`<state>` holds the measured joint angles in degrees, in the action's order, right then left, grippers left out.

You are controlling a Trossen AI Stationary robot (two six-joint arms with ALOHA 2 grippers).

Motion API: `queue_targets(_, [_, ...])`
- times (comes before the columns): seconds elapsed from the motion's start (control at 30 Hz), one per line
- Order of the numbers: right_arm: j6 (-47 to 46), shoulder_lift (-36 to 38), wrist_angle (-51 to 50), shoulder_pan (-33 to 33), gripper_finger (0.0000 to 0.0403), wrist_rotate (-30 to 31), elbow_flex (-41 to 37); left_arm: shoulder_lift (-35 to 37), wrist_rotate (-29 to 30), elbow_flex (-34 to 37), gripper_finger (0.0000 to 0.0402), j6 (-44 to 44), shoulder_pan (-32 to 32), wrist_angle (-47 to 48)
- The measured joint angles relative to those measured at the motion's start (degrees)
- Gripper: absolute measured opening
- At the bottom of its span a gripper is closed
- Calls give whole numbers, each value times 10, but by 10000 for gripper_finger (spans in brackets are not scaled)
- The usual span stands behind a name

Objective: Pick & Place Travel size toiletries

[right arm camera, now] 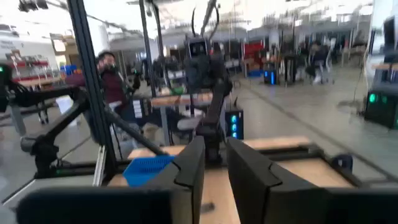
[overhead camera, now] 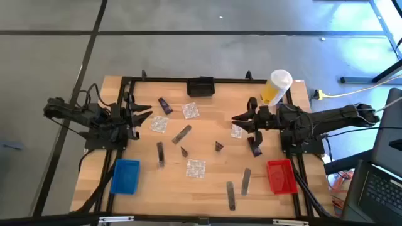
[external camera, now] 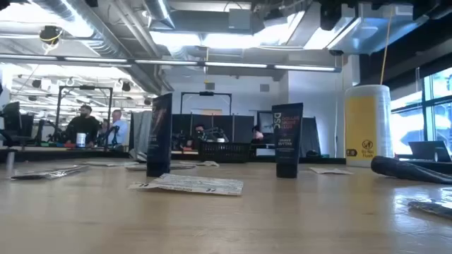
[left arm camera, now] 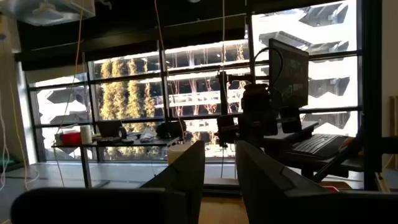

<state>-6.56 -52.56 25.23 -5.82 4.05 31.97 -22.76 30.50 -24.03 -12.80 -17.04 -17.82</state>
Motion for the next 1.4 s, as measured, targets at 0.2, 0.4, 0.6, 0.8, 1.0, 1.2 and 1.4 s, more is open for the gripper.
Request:
queue_targets(0.2, [-1,-44,-13,0,85,0,21,0,0,0,86,0,0,0])
queue_targets(0.4, [-3,-91,-56,-2,94,-2,64,0,0,0,86,0,0,1])
queue_targets(0.6, [0,-122,-119,-12,109,-2,104,0,0,0,86,0,0,1])
queue_targets(0.8, [1,-135,-131,-16,123,0,109,0,0,0,86,0,0,5])
queue_targets(1.0, [6,-135,-135,-24,115,1,112,0,0,0,86,0,0,5])
queue_targets(1.2, [41,-140,-207,-48,103,81,171,0,0,0,86,0,0,5])
queue_targets(1.4, [-22,-147,-343,-58,116,116,237,0,0,0,86,0,0,5])
